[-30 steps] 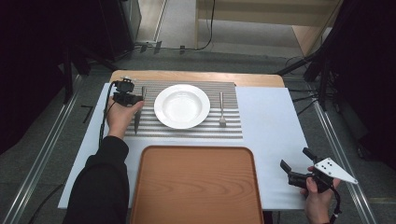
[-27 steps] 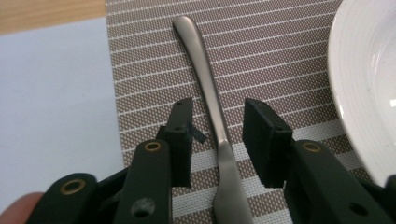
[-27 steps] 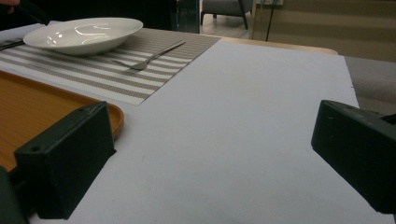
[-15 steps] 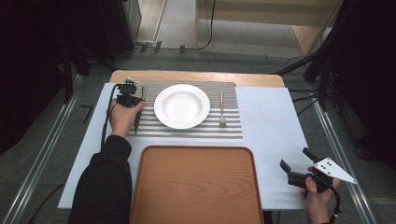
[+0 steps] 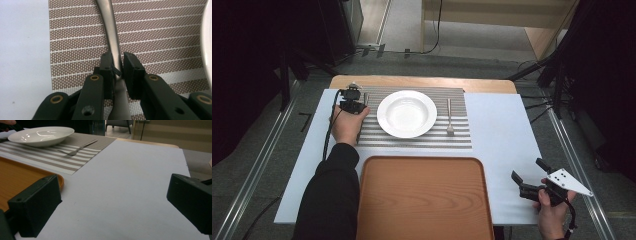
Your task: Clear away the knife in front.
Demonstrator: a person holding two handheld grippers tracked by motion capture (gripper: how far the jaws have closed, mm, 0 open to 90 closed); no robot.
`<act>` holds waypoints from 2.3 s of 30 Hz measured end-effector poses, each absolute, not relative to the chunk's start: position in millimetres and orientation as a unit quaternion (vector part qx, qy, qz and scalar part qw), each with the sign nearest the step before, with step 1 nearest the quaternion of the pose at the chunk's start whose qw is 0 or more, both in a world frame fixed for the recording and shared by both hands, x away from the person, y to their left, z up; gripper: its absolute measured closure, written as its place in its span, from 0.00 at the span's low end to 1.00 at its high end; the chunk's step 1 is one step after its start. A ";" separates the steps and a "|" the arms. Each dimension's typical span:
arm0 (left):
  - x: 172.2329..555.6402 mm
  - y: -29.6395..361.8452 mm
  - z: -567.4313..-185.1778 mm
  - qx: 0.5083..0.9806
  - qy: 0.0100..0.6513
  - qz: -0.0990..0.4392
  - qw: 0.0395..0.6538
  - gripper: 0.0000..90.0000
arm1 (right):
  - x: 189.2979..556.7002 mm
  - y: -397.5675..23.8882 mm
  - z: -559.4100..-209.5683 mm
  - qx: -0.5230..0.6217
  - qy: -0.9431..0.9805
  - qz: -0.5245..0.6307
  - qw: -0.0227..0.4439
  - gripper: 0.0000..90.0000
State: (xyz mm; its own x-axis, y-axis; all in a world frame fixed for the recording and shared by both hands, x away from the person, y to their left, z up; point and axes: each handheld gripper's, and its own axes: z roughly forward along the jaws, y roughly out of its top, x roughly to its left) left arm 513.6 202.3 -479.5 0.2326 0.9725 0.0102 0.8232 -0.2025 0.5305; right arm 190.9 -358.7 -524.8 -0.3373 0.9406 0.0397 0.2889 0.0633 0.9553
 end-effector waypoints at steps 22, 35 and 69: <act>485.4 213.8 -470.1 0.764 0.552 0.157 0.294 0.88 | 192.4 -358.7 -525.0 0.474 0.653 0.492 0.328 0.00; 463.2 209.8 -454.5 0.777 0.525 0.165 0.306 0.89 | 192.6 -357.8 -524.9 0.472 0.654 0.491 0.328 0.00; 392.8 214.8 -426.4 0.786 0.481 0.159 0.355 0.88 | 192.2 -358.3 -524.9 0.473 0.654 0.490 0.329 0.00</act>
State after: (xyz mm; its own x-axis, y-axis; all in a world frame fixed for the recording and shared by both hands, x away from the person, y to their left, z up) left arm 392.8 214.8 -426.4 0.4862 0.8691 -0.0910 0.6428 -0.2851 0.7110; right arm 192.2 -358.3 -524.9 -0.3352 0.9416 0.0335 0.2960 0.0715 0.9525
